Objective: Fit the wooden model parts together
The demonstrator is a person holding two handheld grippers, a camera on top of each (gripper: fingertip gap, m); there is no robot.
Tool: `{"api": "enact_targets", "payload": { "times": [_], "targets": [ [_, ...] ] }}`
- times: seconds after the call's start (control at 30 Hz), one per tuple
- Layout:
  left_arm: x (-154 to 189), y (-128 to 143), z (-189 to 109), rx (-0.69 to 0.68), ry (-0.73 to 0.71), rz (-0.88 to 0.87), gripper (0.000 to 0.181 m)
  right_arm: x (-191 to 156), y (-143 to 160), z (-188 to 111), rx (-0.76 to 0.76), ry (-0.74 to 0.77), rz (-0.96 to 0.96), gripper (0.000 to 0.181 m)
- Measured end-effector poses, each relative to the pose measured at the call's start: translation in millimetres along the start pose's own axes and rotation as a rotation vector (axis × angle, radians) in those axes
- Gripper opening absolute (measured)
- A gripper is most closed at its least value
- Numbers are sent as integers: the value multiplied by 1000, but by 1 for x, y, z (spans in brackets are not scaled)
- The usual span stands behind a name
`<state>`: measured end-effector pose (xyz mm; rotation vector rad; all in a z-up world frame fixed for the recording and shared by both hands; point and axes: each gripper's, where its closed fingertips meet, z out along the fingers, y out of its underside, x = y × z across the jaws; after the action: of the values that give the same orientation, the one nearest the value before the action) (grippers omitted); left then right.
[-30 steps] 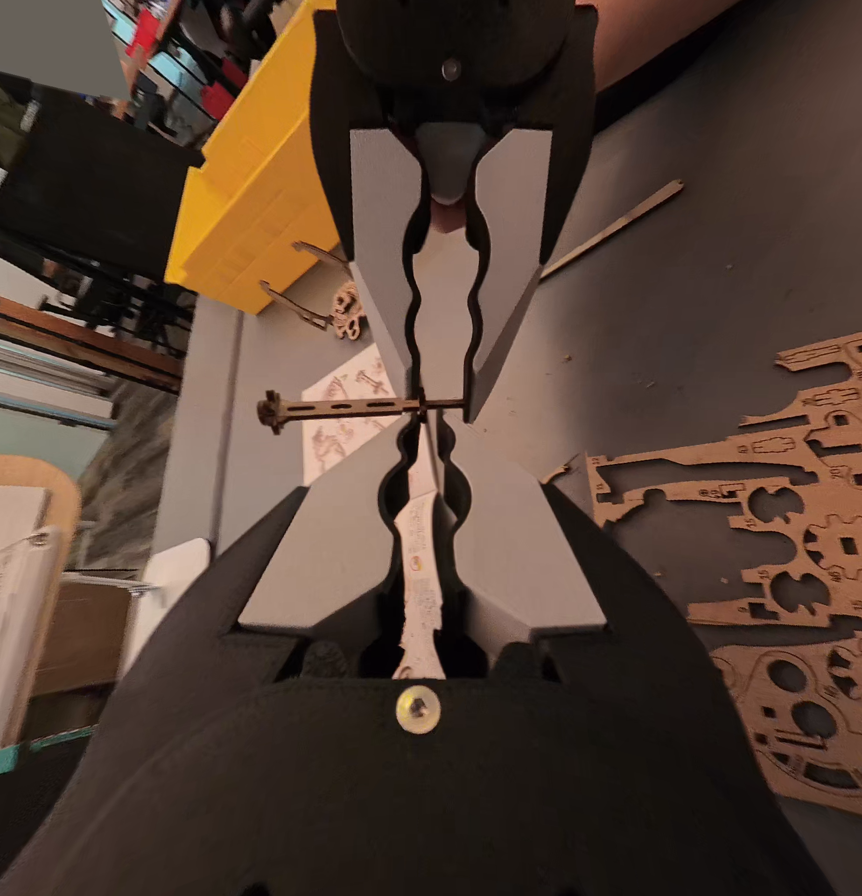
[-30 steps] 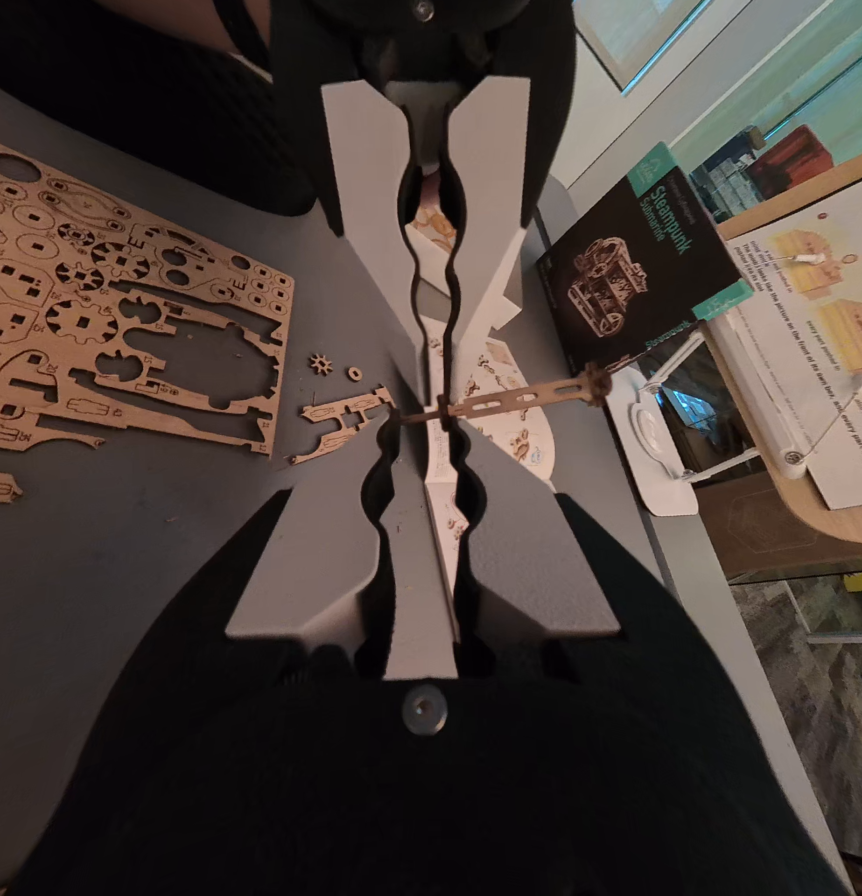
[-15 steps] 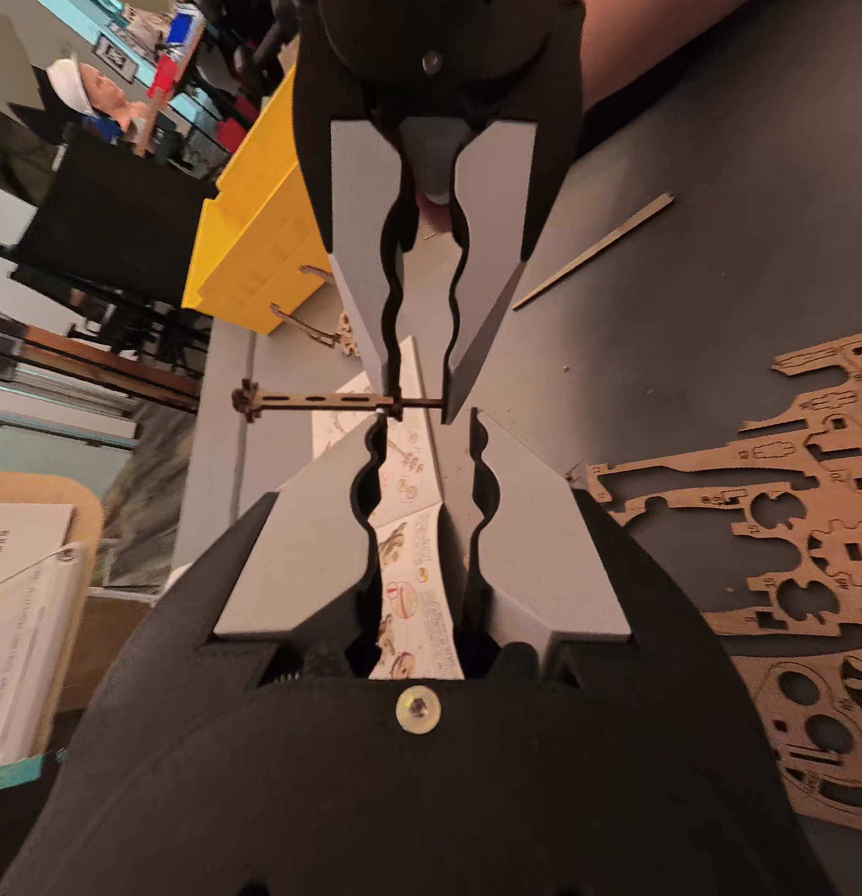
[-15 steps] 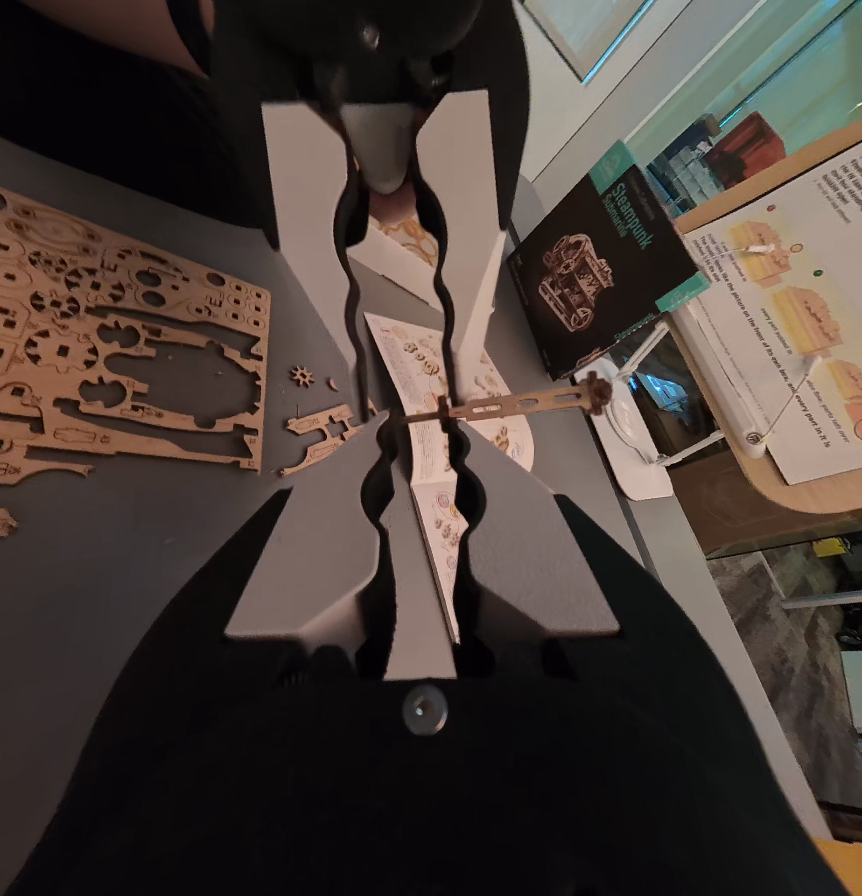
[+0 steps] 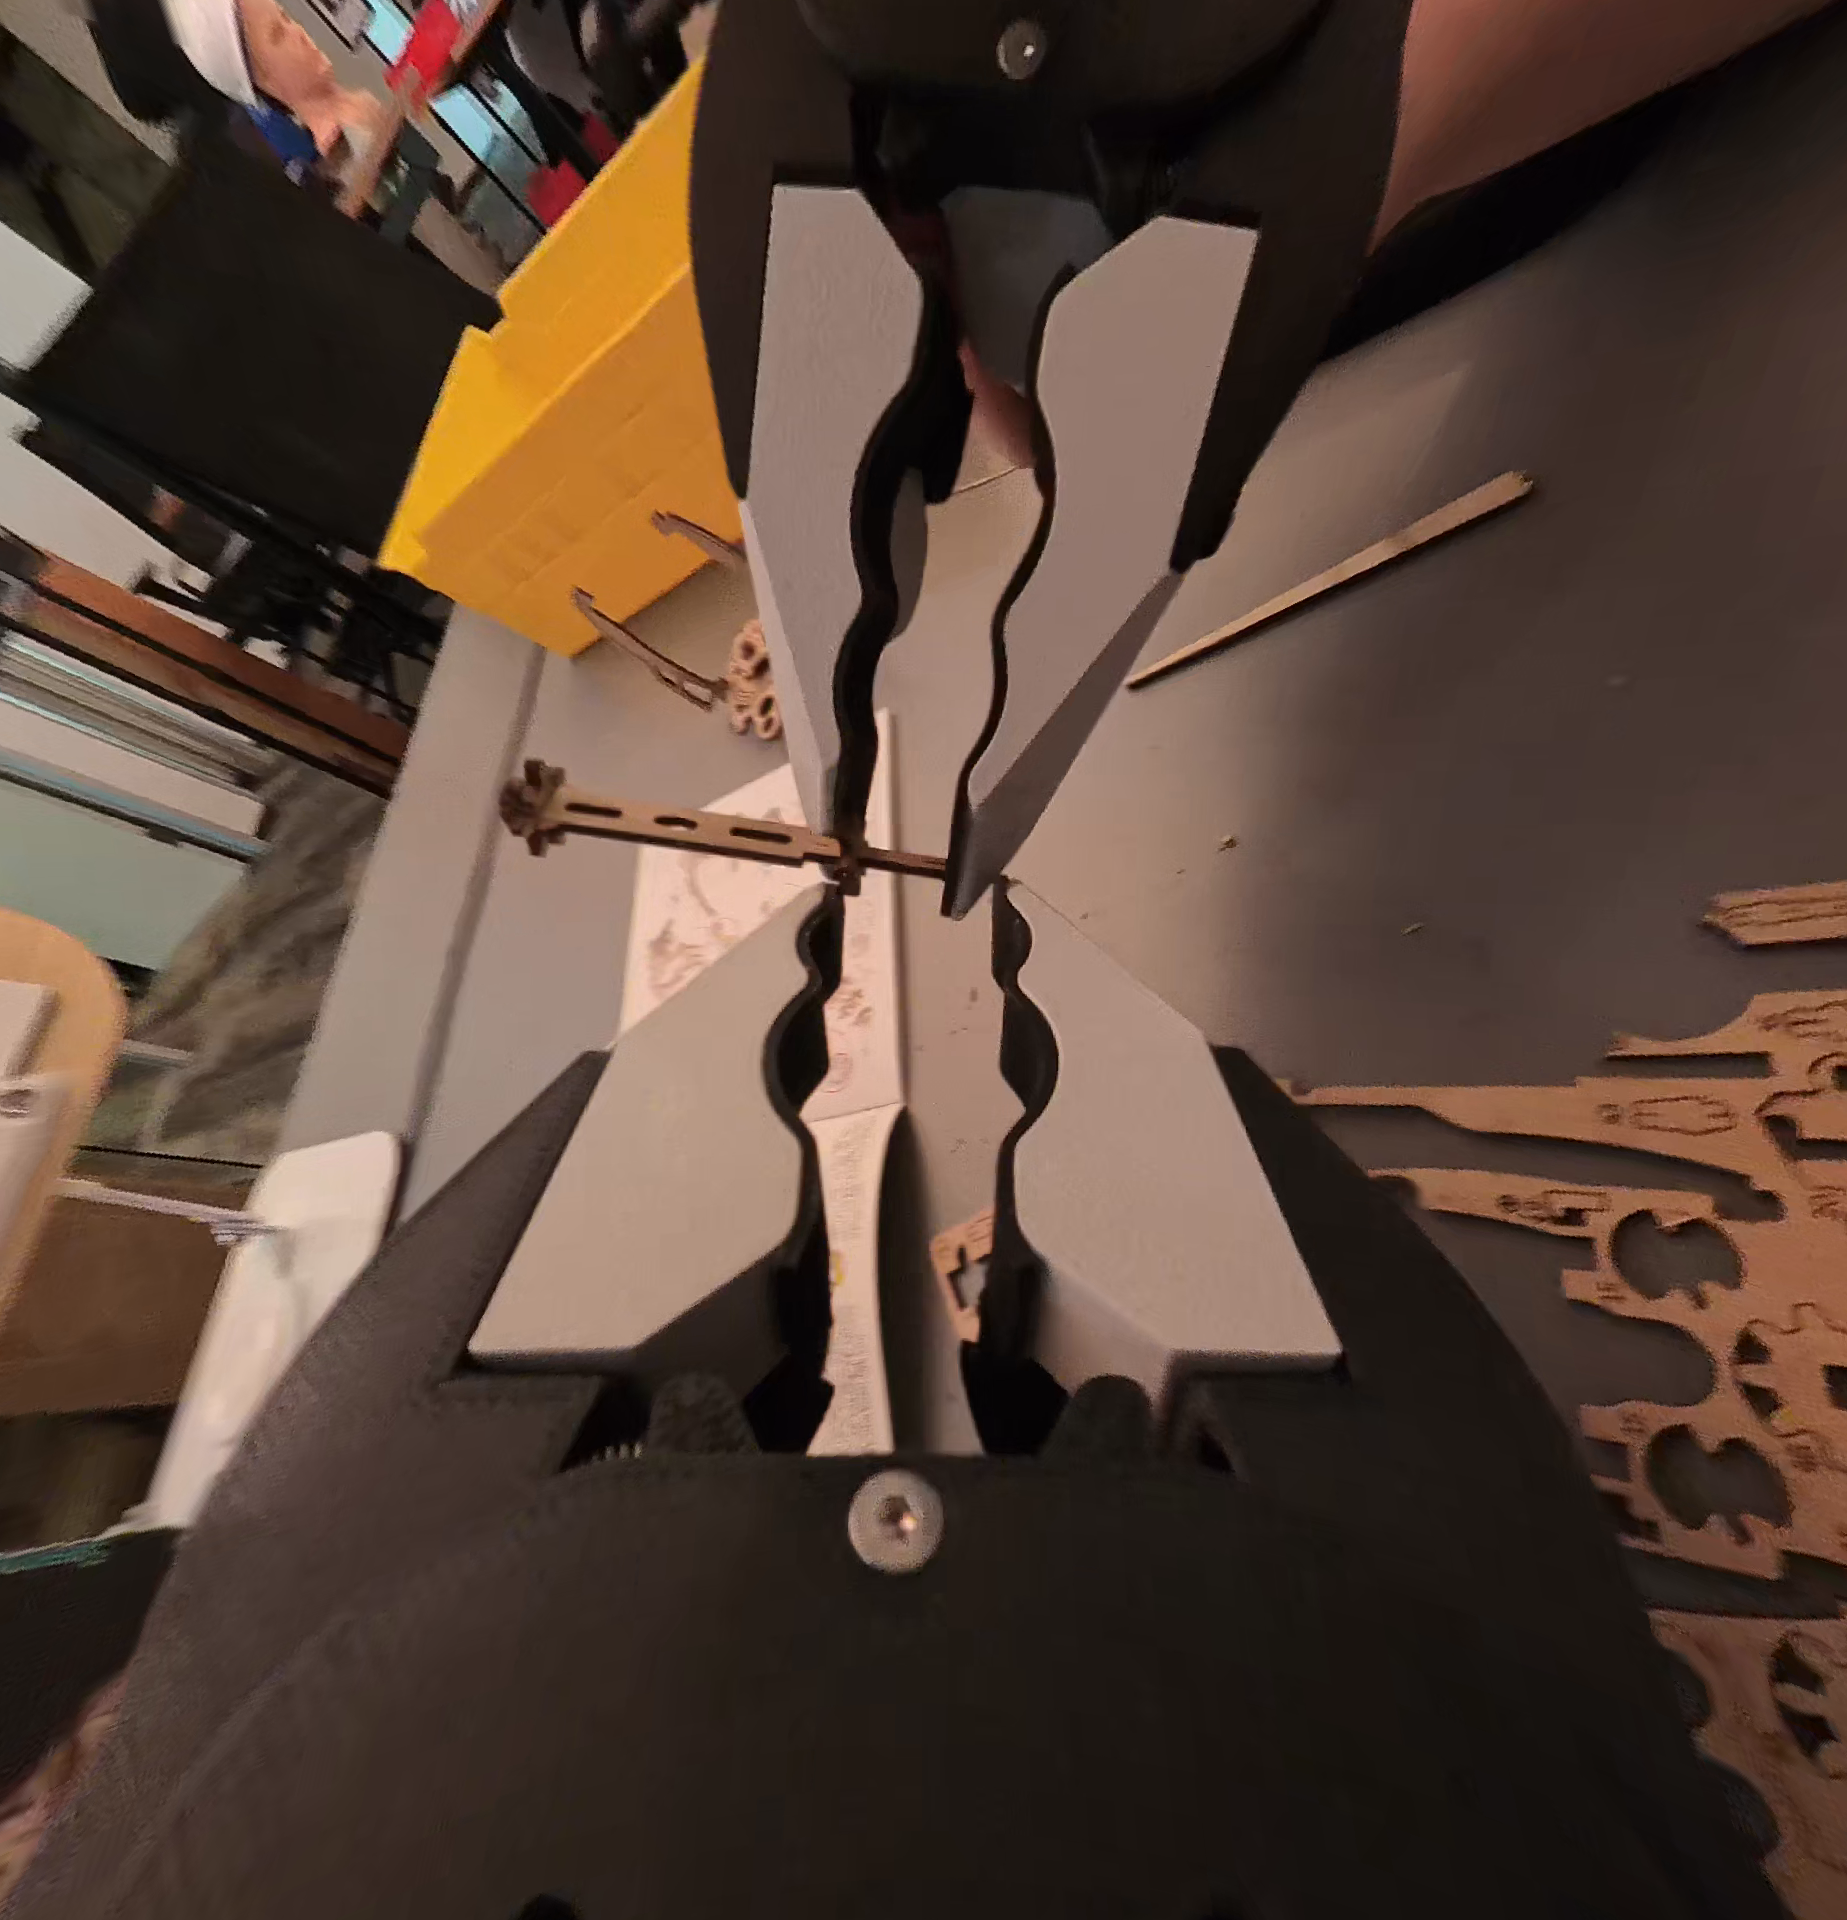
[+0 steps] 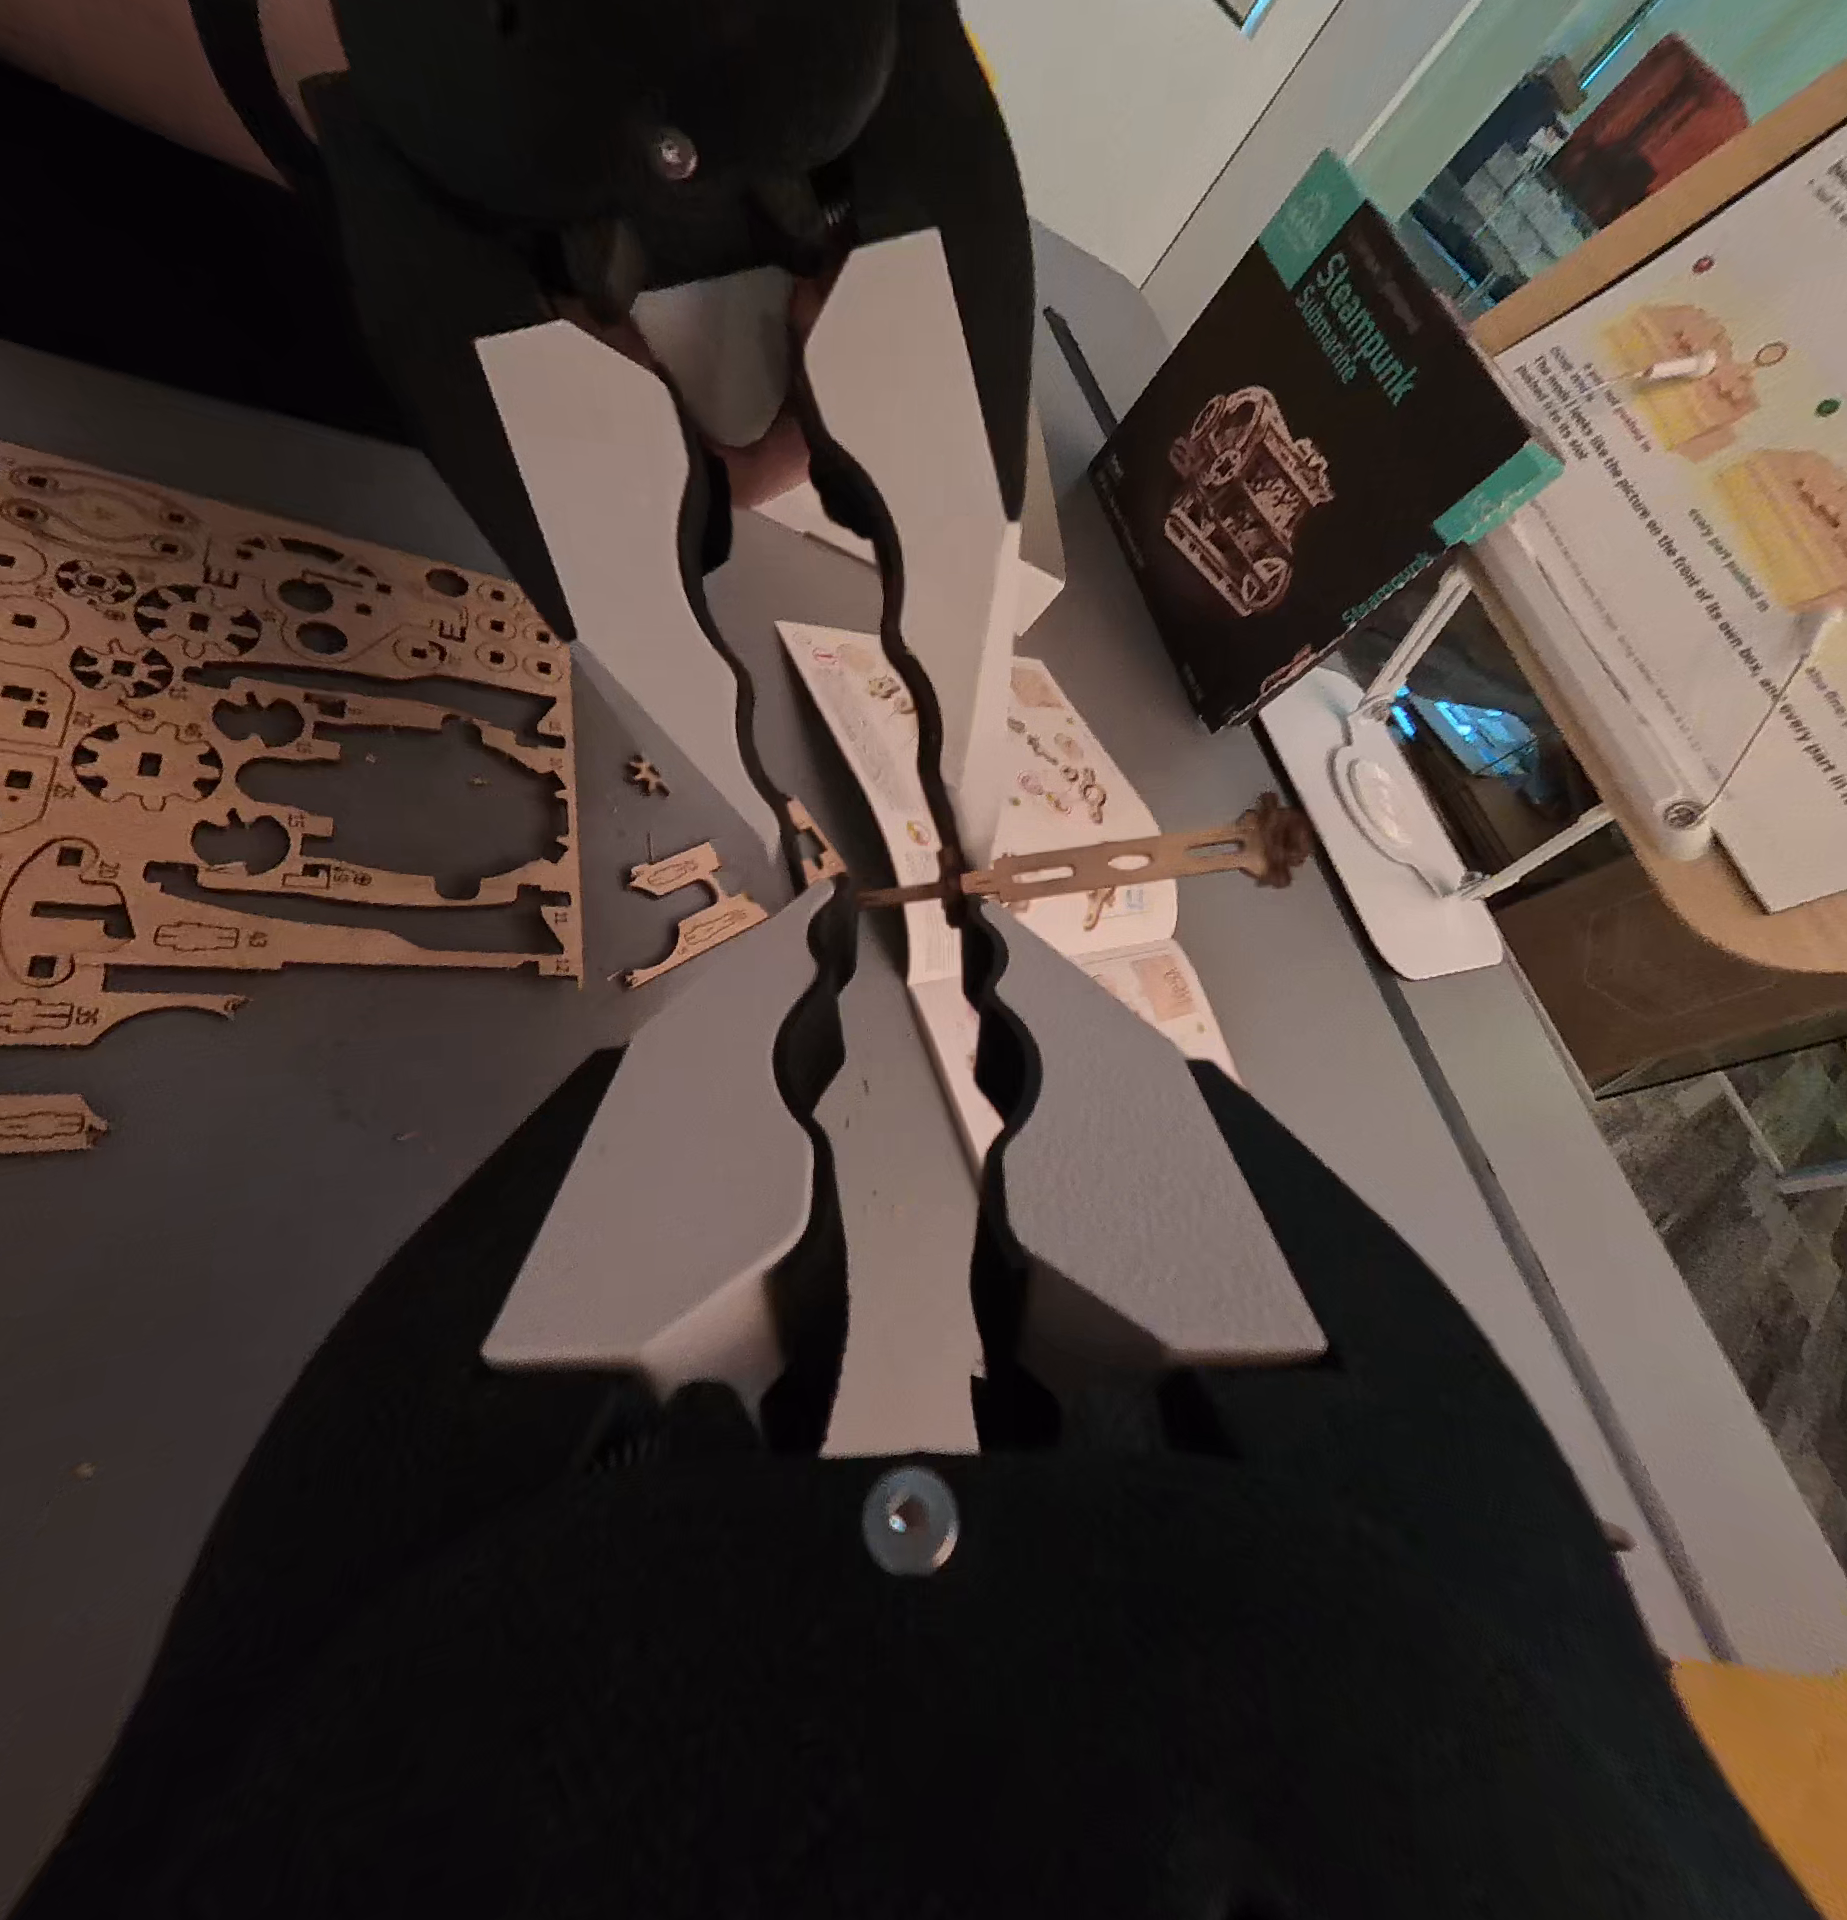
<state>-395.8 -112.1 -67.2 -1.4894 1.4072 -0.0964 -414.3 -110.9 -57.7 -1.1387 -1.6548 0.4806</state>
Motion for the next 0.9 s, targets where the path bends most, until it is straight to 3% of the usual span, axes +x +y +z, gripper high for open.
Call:
{"api": "enact_targets", "payload": {
  "times": [0.37,0.9],
  "targets": [
    [10,8,6,6,130,-160,25,-9,9,4,61,-90,157,17],
    [20,19,11,-41,173,-117,26,-18,21,10,16,-120,77,17]
  ]
}}
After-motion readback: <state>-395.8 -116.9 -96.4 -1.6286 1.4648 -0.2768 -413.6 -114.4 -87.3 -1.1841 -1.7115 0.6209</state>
